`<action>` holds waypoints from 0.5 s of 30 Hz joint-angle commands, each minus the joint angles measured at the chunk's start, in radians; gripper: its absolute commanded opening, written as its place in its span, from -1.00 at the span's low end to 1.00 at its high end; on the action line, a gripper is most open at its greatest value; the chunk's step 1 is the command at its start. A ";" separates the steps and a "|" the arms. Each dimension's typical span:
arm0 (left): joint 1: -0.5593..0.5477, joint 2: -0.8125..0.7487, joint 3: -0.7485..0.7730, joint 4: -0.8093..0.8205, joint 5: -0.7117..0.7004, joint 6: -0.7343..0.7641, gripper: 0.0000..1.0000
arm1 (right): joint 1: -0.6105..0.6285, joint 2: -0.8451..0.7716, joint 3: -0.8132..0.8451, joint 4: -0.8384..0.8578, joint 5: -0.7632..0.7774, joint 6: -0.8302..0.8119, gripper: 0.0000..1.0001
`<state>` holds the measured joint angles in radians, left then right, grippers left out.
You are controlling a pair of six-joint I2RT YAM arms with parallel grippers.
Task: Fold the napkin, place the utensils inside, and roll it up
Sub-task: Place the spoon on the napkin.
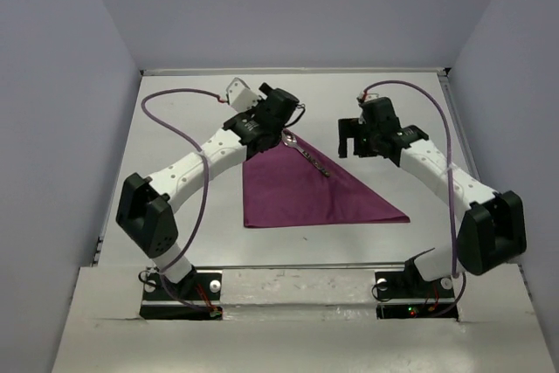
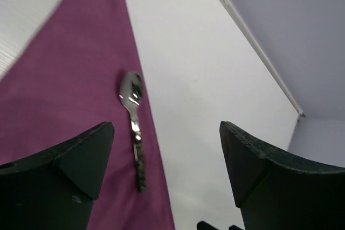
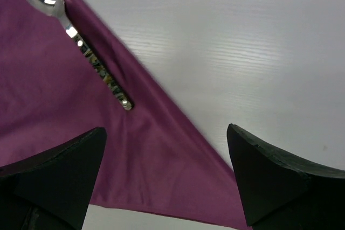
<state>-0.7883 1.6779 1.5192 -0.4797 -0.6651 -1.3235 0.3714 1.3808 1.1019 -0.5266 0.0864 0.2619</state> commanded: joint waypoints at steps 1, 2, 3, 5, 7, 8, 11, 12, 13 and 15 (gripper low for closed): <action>0.102 -0.085 -0.138 0.030 -0.129 0.144 0.86 | 0.107 0.102 0.110 0.007 -0.097 -0.111 1.00; 0.122 -0.115 -0.164 0.035 -0.137 0.151 0.89 | 0.125 0.131 0.134 0.007 -0.103 -0.119 1.00; 0.151 -0.130 -0.224 0.074 -0.151 0.190 0.97 | 0.139 0.192 0.175 0.010 -0.102 -0.131 1.00; 0.175 -0.164 -0.281 0.128 -0.153 0.262 0.98 | 0.175 0.250 0.203 0.031 -0.094 -0.142 1.00; 0.201 -0.214 -0.346 0.189 -0.142 0.375 0.98 | 0.190 0.320 0.219 0.074 -0.091 -0.168 1.00; 0.208 -0.230 -0.362 0.206 -0.136 0.410 0.98 | 0.201 0.343 0.223 0.082 -0.091 -0.176 1.00; 0.241 -0.306 -0.401 0.242 -0.061 0.556 0.98 | 0.210 0.434 0.268 0.086 -0.066 -0.193 1.00; 0.247 -0.317 -0.398 0.234 -0.038 0.575 0.98 | 0.210 0.452 0.277 0.086 -0.066 -0.193 1.00; 0.250 -0.331 -0.402 0.231 -0.007 0.595 0.98 | 0.210 0.468 0.286 0.086 -0.068 -0.191 1.00; 0.253 -0.377 -0.437 0.259 0.024 0.670 0.98 | 0.219 0.509 0.306 0.086 -0.057 -0.184 0.99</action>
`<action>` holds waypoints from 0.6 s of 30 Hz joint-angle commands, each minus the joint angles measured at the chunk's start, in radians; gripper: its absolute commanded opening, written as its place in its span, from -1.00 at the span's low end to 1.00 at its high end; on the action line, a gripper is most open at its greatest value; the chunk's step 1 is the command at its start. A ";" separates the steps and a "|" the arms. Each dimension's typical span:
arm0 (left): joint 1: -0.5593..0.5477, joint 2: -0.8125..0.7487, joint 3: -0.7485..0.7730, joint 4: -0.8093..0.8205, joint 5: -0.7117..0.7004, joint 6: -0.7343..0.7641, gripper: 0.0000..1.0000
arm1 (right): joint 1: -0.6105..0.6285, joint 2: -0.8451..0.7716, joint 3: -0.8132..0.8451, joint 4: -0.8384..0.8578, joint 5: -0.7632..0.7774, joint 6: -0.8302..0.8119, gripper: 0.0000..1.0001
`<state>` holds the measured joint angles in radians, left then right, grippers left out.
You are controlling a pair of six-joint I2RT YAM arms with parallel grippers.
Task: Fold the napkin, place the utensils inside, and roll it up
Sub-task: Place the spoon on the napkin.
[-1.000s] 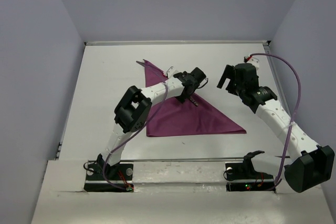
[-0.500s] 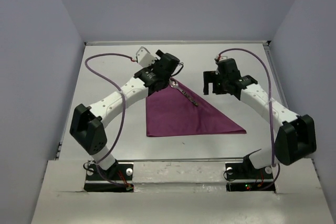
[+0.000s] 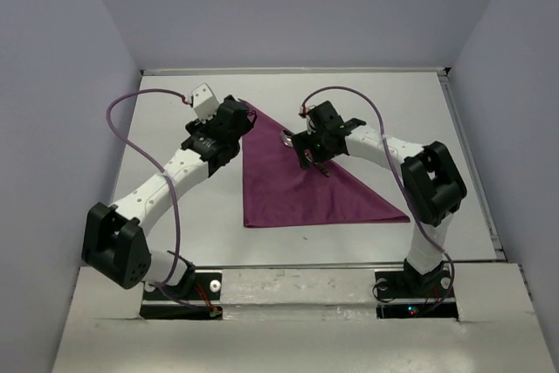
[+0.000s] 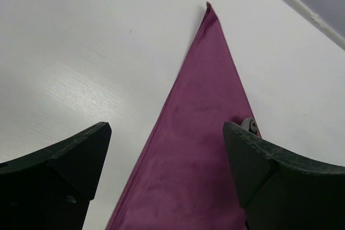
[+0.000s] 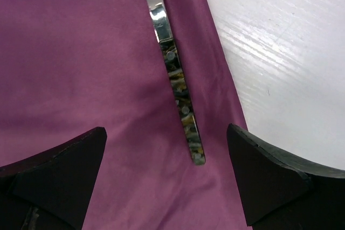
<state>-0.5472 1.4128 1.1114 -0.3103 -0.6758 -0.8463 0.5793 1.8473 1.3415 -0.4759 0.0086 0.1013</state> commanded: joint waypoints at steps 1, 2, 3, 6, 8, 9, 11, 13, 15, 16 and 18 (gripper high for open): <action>0.010 -0.129 -0.044 0.115 0.045 0.203 0.98 | 0.011 0.055 0.073 0.037 0.024 -0.023 0.98; 0.012 -0.144 -0.059 0.122 0.045 0.207 0.98 | 0.011 0.065 0.077 0.037 0.031 -0.017 0.89; 0.012 -0.167 -0.080 0.132 0.045 0.219 0.98 | 0.011 0.088 0.088 0.039 0.030 -0.015 0.83; 0.018 -0.187 -0.094 0.123 0.041 0.224 0.98 | 0.021 0.116 0.102 0.039 0.048 -0.011 0.58; 0.020 -0.190 -0.093 0.109 0.039 0.228 0.98 | 0.030 0.136 0.114 0.040 0.068 -0.014 0.51; 0.020 -0.190 -0.093 0.103 0.038 0.225 0.98 | 0.030 0.141 0.119 0.039 0.073 -0.015 0.47; 0.020 -0.192 -0.096 0.102 0.038 0.225 0.98 | 0.039 0.151 0.127 0.040 0.086 -0.015 0.31; 0.023 -0.193 -0.102 0.102 0.044 0.222 0.98 | 0.039 0.156 0.128 0.039 0.097 -0.017 0.23; 0.021 -0.192 -0.107 0.100 0.048 0.217 0.98 | 0.039 0.156 0.127 0.039 0.108 -0.018 0.13; 0.021 -0.190 -0.108 0.100 0.050 0.217 0.98 | 0.039 0.152 0.120 0.039 0.122 -0.017 0.06; 0.021 -0.187 -0.111 0.097 0.048 0.213 0.98 | 0.039 0.150 0.117 0.040 0.128 -0.017 0.03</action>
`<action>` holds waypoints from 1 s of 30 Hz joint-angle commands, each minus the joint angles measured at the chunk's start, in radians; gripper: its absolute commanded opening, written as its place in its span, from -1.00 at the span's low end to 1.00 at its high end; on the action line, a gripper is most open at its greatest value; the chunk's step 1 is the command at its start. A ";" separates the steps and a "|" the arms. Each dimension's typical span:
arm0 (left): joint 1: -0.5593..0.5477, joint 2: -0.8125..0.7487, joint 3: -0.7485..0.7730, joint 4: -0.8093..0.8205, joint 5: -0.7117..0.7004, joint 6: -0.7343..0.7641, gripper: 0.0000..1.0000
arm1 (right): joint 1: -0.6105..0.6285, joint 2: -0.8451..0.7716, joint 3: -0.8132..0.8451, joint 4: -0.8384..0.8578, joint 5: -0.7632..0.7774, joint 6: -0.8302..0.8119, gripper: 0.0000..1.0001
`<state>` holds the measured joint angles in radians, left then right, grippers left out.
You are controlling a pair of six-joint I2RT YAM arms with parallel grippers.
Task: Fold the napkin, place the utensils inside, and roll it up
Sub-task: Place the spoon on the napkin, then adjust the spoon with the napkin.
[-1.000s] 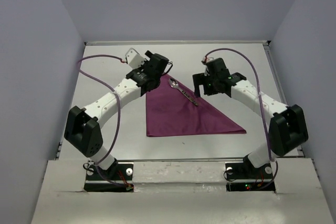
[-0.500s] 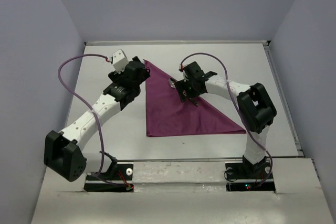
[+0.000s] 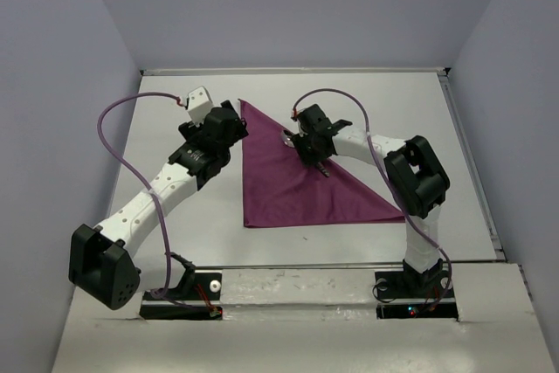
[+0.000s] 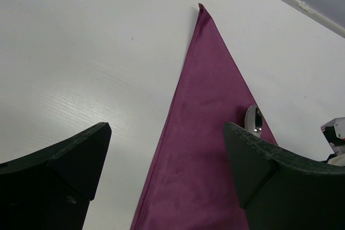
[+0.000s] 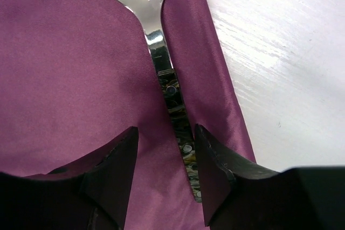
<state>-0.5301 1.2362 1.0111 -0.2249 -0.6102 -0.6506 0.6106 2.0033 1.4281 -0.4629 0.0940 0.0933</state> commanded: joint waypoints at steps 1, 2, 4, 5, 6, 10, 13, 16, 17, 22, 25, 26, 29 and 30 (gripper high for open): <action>0.004 -0.009 -0.011 0.010 -0.017 0.017 0.98 | 0.008 -0.006 0.029 0.026 0.049 -0.010 0.02; 0.004 -0.007 -0.012 0.009 -0.019 0.014 0.98 | 0.008 -0.006 0.028 0.027 0.050 -0.012 -0.01; 0.004 -0.001 -0.008 0.004 -0.020 0.011 0.98 | 0.017 -0.006 0.023 0.026 0.055 -0.017 -0.07; 0.004 0.003 -0.008 0.002 -0.019 0.009 0.98 | 0.017 -0.008 0.022 0.027 0.059 -0.017 -0.09; 0.004 0.005 -0.009 0.001 -0.017 0.008 0.98 | 0.017 -0.006 0.020 0.027 0.061 -0.015 -0.09; 0.005 0.009 -0.012 -0.002 -0.016 -0.003 0.98 | 0.017 -0.005 0.015 0.026 0.064 -0.023 -0.15; 0.004 0.022 -0.002 -0.027 -0.028 -0.027 0.98 | 0.017 -0.006 0.006 0.030 0.066 -0.033 -0.24; 0.005 0.031 0.017 -0.057 -0.043 -0.034 0.98 | 0.017 -0.009 -0.004 0.038 0.066 -0.052 -0.29; 0.007 0.037 0.018 -0.060 -0.043 -0.032 0.98 | 0.017 -0.012 -0.012 0.046 0.066 -0.056 -0.39; 0.005 0.036 0.017 -0.091 -0.060 -0.069 0.98 | 0.017 -0.041 -0.024 0.058 0.053 -0.081 -0.59; 0.005 0.029 -0.005 -0.084 -0.054 -0.092 0.98 | 0.017 -0.066 -0.031 0.059 0.065 -0.079 -0.59; 0.005 0.029 -0.011 -0.080 -0.054 -0.099 0.98 | 0.017 -0.081 -0.037 0.061 0.067 -0.079 -0.63; 0.005 0.035 -0.011 -0.083 -0.054 -0.101 0.98 | 0.017 -0.106 -0.049 0.072 0.069 -0.102 -0.71; 0.005 0.039 -0.009 -0.090 -0.057 -0.101 0.98 | 0.017 -0.118 -0.058 0.075 0.067 -0.115 -0.77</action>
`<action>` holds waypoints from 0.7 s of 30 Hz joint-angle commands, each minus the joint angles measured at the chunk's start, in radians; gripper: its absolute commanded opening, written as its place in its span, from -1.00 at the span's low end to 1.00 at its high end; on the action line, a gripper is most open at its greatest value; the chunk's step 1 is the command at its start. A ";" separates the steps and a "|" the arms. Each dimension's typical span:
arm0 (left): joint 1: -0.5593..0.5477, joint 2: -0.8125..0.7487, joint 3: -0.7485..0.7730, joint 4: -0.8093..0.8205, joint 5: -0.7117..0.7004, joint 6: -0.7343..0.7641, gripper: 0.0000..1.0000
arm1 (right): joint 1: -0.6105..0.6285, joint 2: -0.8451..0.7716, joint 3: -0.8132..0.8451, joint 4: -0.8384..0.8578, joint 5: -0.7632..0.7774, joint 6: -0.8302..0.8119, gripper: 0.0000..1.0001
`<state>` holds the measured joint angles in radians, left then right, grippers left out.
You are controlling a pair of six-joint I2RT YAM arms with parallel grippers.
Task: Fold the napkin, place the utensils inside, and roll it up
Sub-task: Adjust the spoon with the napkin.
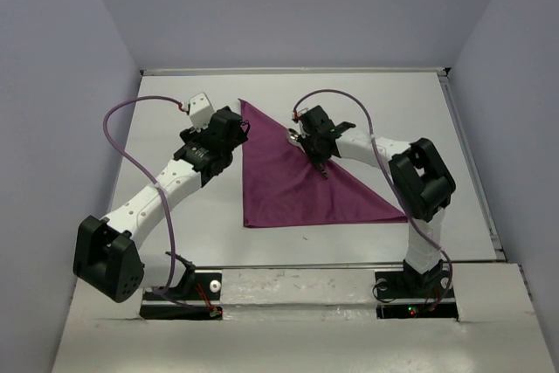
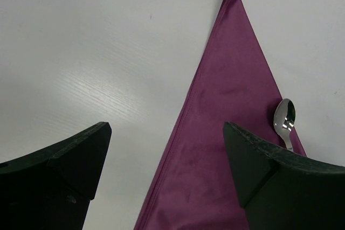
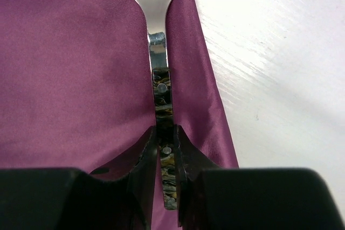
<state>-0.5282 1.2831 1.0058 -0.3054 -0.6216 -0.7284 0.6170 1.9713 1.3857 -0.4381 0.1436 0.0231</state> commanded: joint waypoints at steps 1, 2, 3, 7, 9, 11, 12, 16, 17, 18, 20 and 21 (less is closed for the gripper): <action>0.004 -0.008 -0.003 -0.011 -0.047 -0.023 0.98 | 0.010 -0.091 -0.019 0.052 0.019 -0.060 -0.77; 0.004 -0.007 -0.003 -0.014 -0.050 -0.023 0.98 | 0.010 -0.097 -0.023 0.055 0.019 -0.067 -0.78; 0.005 -0.008 -0.003 -0.014 -0.052 -0.023 0.98 | 0.010 -0.100 -0.028 0.053 0.019 -0.081 -0.78; 0.004 -0.018 -0.009 -0.021 -0.055 -0.035 0.98 | 0.010 -0.132 -0.057 0.053 0.011 -0.152 -0.78; 0.004 -0.022 -0.018 -0.018 -0.052 -0.042 0.98 | 0.010 -0.140 -0.068 0.055 0.011 -0.167 -0.78; 0.004 -0.024 -0.022 -0.008 -0.047 -0.042 0.98 | 0.010 -0.146 -0.079 0.053 0.011 -0.184 -0.78; 0.005 -0.022 -0.027 -0.001 -0.041 -0.043 0.98 | 0.010 -0.146 -0.082 0.053 0.013 -0.189 -0.79; 0.004 -0.002 -0.024 -0.006 -0.026 -0.045 0.98 | 0.020 -0.147 -0.096 0.055 0.028 -0.212 -0.80; 0.004 0.001 -0.022 -0.005 -0.024 -0.045 0.98 | 0.020 -0.146 -0.097 0.053 0.034 -0.218 -0.82; 0.004 0.008 -0.022 -0.006 -0.023 -0.046 0.98 | 0.020 -0.144 -0.097 0.055 0.033 -0.218 -0.87; 0.007 0.015 -0.022 -0.006 -0.010 -0.049 0.98 | 0.020 -0.132 -0.080 0.033 0.028 -0.216 -0.91; 0.007 0.018 -0.019 -0.006 -0.004 -0.049 0.98 | 0.020 -0.126 -0.073 0.027 0.027 -0.216 -0.91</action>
<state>-0.5278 1.2919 0.9871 -0.3134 -0.6167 -0.7662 0.6270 1.8721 1.2873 -0.4351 0.1535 -0.1665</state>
